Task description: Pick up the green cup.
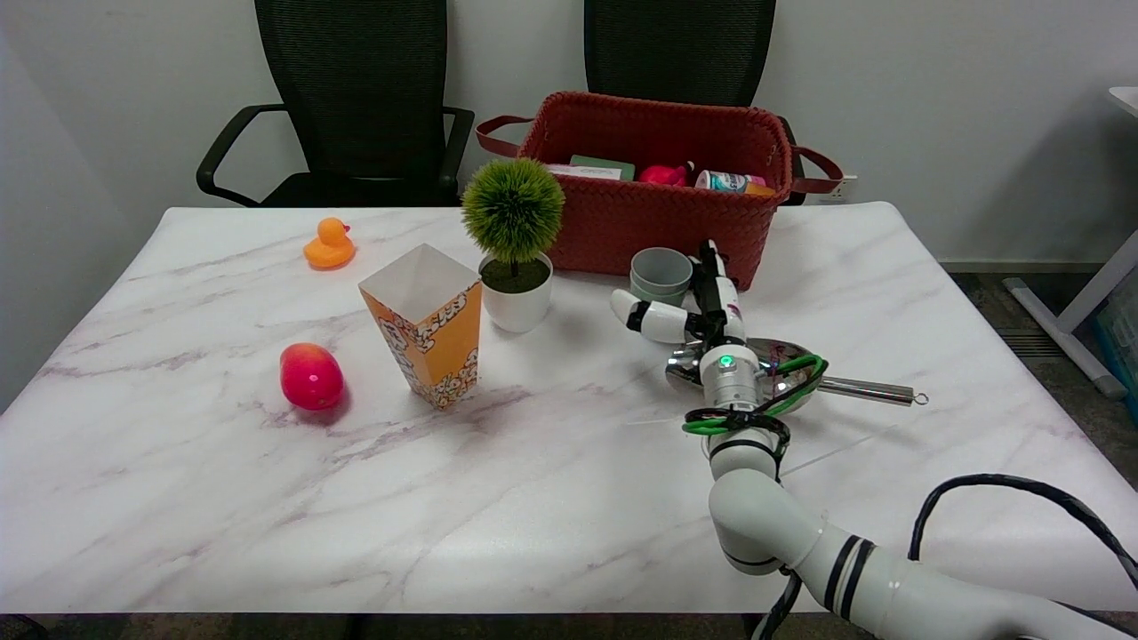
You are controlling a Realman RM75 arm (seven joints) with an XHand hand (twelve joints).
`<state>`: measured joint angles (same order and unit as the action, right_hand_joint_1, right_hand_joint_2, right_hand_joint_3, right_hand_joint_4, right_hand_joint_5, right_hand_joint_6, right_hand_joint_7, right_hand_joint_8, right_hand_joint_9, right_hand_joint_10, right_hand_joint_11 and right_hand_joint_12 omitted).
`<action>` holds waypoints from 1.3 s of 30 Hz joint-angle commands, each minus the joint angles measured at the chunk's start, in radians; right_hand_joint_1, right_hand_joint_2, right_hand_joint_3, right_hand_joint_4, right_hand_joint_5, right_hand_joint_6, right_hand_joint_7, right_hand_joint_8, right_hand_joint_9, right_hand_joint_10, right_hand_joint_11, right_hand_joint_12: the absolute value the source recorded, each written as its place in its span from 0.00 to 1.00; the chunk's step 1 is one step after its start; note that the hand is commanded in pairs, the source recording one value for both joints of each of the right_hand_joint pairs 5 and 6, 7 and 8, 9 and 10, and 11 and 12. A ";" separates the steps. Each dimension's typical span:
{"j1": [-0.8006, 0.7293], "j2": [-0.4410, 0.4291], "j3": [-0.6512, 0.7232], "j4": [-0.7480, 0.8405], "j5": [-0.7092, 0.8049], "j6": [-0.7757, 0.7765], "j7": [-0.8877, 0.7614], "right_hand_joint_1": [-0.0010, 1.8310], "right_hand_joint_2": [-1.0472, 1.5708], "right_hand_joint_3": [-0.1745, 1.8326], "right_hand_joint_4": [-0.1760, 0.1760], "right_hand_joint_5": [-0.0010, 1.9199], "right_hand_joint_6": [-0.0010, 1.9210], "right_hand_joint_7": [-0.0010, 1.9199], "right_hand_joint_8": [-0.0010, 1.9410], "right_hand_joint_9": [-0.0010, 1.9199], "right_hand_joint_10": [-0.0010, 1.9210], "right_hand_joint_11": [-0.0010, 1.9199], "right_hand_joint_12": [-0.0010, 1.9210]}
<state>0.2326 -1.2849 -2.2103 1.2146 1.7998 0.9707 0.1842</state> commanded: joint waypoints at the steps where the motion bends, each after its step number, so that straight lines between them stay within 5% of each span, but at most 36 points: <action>1: 0.006 -0.003 0.000 -0.006 0.007 -0.023 0.001 0.64 0.49 0.49 0.50 0.00 0.00 0.13 0.13 0.13 0.13 0.00 0.00; 21: 0.012 -0.006 0.003 -0.011 0.009 -0.034 0.001 0.64 0.52 0.47 0.50 0.00 0.00 0.30 0.29 0.22 0.22 0.00 0.00; 36: 0.011 -0.003 0.007 -0.014 0.009 -0.078 -0.008 0.65 0.51 0.53 0.50 0.00 0.00 0.24 0.24 0.16 0.16 0.00 0.00; 39: 0.009 -0.003 0.007 -0.014 0.009 -0.075 -0.009 0.65 0.51 0.53 0.50 0.12 0.12 0.23 0.23 0.14 0.14 0.00 0.00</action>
<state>0.2430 -1.2896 -2.2066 1.2029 1.8079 0.9217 0.1816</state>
